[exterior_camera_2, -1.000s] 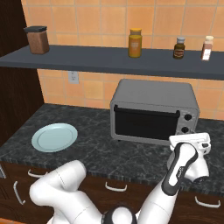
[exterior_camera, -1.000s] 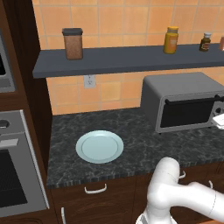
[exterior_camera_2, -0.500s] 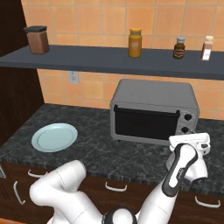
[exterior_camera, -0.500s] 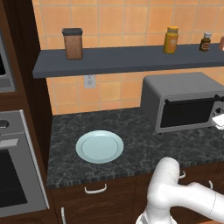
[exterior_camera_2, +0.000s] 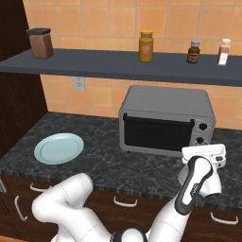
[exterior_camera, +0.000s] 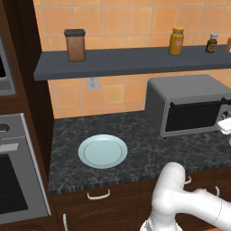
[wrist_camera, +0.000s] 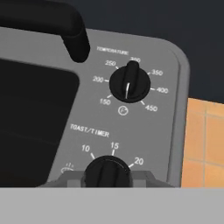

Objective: Pick up the kebab skewer and baguette bread, and place them inside the toaster oven. Close the toaster oven door and start by setting the timer.

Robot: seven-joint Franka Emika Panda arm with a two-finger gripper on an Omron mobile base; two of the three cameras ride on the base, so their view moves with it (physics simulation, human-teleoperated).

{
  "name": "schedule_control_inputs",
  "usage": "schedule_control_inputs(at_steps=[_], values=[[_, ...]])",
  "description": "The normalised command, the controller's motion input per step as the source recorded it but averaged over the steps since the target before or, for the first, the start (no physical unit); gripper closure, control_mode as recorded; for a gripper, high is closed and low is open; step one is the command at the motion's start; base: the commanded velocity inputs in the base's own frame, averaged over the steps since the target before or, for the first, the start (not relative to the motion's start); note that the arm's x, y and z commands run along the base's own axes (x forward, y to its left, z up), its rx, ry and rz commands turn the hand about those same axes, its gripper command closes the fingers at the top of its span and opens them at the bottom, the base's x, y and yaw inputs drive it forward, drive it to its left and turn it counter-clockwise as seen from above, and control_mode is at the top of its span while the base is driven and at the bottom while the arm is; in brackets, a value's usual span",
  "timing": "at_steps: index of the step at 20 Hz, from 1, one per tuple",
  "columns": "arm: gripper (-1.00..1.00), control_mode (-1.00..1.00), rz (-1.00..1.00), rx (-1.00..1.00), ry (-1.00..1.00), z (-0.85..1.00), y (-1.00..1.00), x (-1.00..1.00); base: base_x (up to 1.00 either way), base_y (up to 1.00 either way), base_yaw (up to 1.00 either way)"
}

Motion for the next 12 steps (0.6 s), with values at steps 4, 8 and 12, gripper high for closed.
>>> schedule_control_inputs(at_steps=[4, 8, 12], values=[[1.0, -1.0, -0.08, -0.07, -0.06, 0.0, 0.24, 0.0, 0.0, 0.0, 0.0], [1.0, -1.0, -0.07, -0.04, -0.01, 0.11, 0.3, 0.0, 0.0, 0.0, 0.0], [1.0, -1.0, -0.08, 0.0, 0.0, 0.21, 0.38, 0.0, 0.0, 0.0, 0.0]])
